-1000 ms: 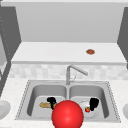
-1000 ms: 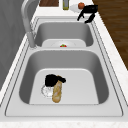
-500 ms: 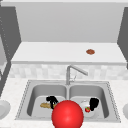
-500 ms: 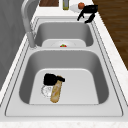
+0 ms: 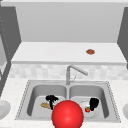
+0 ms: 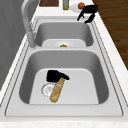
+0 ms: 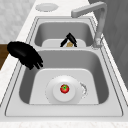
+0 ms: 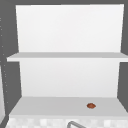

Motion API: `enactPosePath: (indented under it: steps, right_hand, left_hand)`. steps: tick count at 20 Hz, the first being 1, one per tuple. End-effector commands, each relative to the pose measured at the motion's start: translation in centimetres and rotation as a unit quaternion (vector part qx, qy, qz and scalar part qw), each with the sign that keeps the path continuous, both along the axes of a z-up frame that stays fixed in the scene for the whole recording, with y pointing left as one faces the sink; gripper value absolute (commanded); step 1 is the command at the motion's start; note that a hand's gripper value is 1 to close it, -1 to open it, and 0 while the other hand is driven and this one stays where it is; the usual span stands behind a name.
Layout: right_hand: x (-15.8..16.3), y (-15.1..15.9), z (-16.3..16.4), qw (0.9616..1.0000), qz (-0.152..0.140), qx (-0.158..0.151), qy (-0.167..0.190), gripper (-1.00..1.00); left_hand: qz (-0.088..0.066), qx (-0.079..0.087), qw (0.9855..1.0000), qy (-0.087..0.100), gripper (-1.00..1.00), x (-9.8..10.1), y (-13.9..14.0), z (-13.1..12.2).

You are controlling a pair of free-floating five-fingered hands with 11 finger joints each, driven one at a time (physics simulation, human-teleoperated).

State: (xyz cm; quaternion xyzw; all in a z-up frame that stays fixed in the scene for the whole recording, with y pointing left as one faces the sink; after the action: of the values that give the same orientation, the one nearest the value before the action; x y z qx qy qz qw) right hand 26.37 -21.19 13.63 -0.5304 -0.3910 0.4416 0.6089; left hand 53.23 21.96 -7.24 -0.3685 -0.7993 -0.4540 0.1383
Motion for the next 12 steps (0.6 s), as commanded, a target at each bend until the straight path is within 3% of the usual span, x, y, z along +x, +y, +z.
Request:
enactPosePath:
  steps: [1,7,12]
  right_hand:
    - [0.0,0.0,0.0,1.0,0.0,0.0,0.0,0.0]
    - [0.0,0.0,0.0,1.0,0.0,0.0,0.0,0.0]
    - [0.0,0.0,0.0,1.0,0.0,0.0,0.0,0.0]
  left_hand:
    - [0.027,0.0,0.9996,0.0,-1.0,-1.0,0.5,1.9]
    - [0.015,0.001,0.9999,0.002,-1.0,-1.6,2.1,4.2]
    - [-0.001,0.026,0.9997,-0.004,-1.0,-2.1,2.7,6.3]
